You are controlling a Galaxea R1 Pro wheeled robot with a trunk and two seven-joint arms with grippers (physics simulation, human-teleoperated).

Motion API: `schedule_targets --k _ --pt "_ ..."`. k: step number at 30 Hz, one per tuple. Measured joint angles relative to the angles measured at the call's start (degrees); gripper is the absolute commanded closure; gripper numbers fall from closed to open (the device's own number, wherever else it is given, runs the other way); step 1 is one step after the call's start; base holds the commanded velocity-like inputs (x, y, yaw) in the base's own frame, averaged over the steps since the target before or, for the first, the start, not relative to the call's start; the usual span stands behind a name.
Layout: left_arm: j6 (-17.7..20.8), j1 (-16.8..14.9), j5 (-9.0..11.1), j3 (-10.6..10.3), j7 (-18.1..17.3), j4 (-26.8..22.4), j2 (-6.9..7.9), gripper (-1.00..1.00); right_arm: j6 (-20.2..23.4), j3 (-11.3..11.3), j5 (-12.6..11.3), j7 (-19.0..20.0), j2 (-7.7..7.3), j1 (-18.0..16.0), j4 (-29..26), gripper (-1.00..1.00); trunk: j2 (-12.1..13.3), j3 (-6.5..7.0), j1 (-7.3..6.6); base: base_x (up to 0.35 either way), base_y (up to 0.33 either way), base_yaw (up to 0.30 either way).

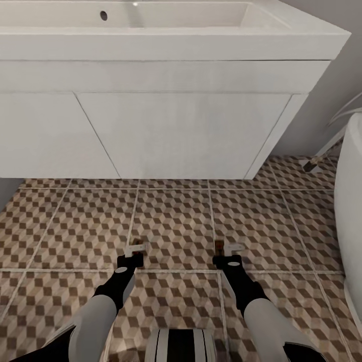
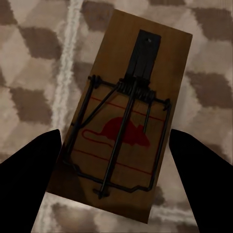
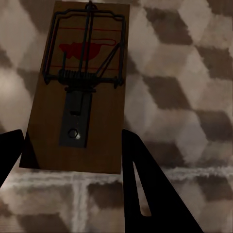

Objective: Take the four mousetraps from the cabinet in the bathroom and place them on the bathroom floor. Make sure all four end up on the same floor surface, and ensure that at least two of them are either under or directly next to the same bathroom sink.

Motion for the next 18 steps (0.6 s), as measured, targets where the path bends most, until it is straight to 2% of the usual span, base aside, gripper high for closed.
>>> schedule_targets --k 18 --pt "0.0 0.0 0.0 -0.1 0.1 0.0 0.00 1.00 0.0 0.0 -0.2 0.0 0.00 0.0 0.3 1.00 0.0 -0.23 0.02 0.000 0.000 0.000"
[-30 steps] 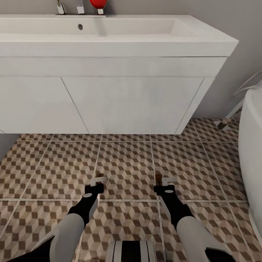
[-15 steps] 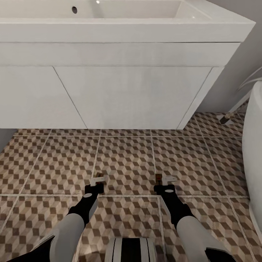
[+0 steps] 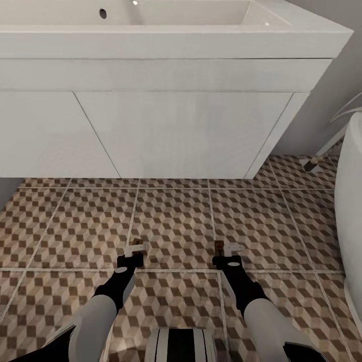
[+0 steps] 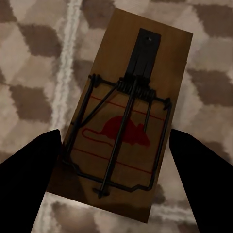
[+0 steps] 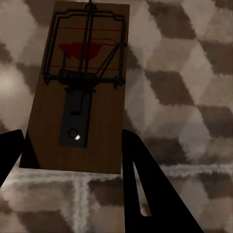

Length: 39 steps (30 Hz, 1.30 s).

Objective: Take the four mousetraps from the cabinet in the bathroom and place them on the bathroom floor. Make sure all four end up on the same floor surface, and ensure that at least two of them are either under or directly next to the same bathroom sink.

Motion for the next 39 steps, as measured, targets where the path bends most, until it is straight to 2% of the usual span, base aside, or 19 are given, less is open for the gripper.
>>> schedule_targets --k 14,27,39 --pt "-0.1 0.0 0.0 0.0 0.2 -0.1 0.00 1.00 0.0 0.3 0.1 0.0 0.00 0.0 0.0 1.00 -0.2 -3.10 0.36 0.000 0.000 0.000" --pt "-0.2 0.0 0.0 0.0 0.3 -0.2 0.00 1.00 -0.1 0.4 0.2 0.0 0.00 0.0 -0.4 1.00 -0.2 -3.10 0.36 0.000 0.000 0.000" --pt "-0.2 0.0 0.2 0.0 0.4 -0.2 0.00 1.00 0.0 0.5 0.7 0.0 0.00 0.0 -1.2 1.00 -0.4 -5.75 0.66 0.000 0.000 0.000"
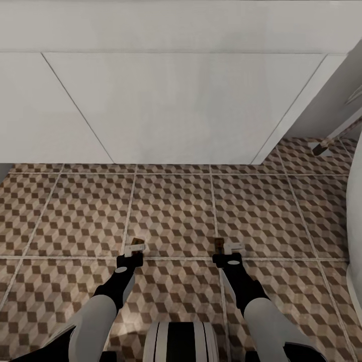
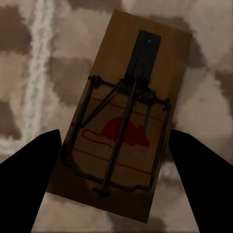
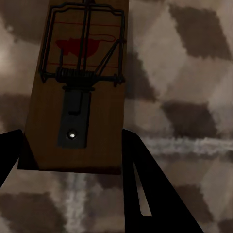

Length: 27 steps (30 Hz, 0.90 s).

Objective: Take the four mousetraps from the cabinet in the bathroom and place them on the bathroom floor. Make sure all four end up on the same floor surface, and ensure that at least two of them are either under or directly next to the same bathroom sink.

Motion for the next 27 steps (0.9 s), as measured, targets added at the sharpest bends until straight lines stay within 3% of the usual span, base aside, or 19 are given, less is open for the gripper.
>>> schedule_targets --k 27 --pt "-0.1 0.1 0.1 -0.1 -0.3 -0.1 0.00 1.00 -1.0 0.0 -0.3 -0.3 0.00 0.0 0.6 1.00 0.0 -0.01 0.00 0.000 0.000 0.000"
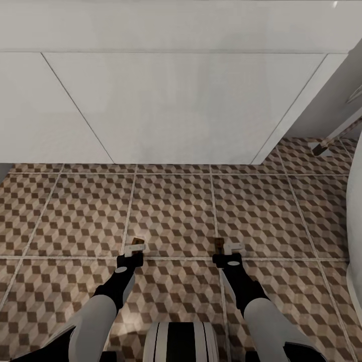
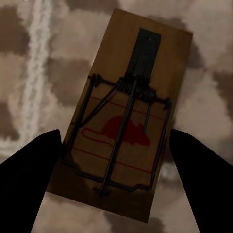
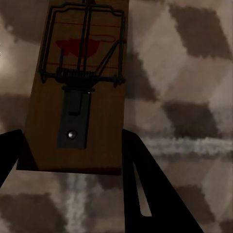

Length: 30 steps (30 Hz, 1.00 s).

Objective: Take the four mousetraps from the cabinet in the bathroom and place them on the bathroom floor. Make sure all four end up on the same floor surface, and ensure that at least two of them are either under or directly next to the same bathroom sink.

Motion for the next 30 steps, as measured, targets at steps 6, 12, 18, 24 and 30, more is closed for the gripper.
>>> schedule_targets --k 6,12,18,24,30 --pt "-1.8 -0.1 0.3 0.0 0.4 -3.8 0.01 1.00 -1.5 -0.3 -0.3 -0.1 0.00 0.0 0.2 1.00 0.0 0.00 0.01 0.000 0.000 0.000" --pt "-2.0 -0.1 2.7 -0.1 0.4 -6.1 0.01 1.00 -2.9 -0.3 -0.4 -0.2 0.00 0.0 0.0 1.00 0.0 0.00 0.01 0.000 0.000 0.000" --pt "3.7 -2.1 5.7 -0.1 -2.6 -7.0 0.02 1.00 -2.9 -0.4 -0.6 -0.2 0.00 -2.0 -0.2 1.00 0.0 0.00 0.01 0.000 0.000 0.000" --pt "5.5 -2.5 5.6 -1.1 -9.8 -7.1 0.03 1.00 -2.5 -0.5 -0.6 -0.3 0.00 -2.7 -3.5 1.00 0.0 0.00 0.01 0.000 0.000 0.000" --pt "5.5 -2.5 5.6 -1.6 -5.9 -7.2 0.02 1.00 -2.6 -0.6 -0.7 -3.3 0.01 -2.8 -8.1 1.00 0.0 0.00 0.01 0.000 0.000 0.000"
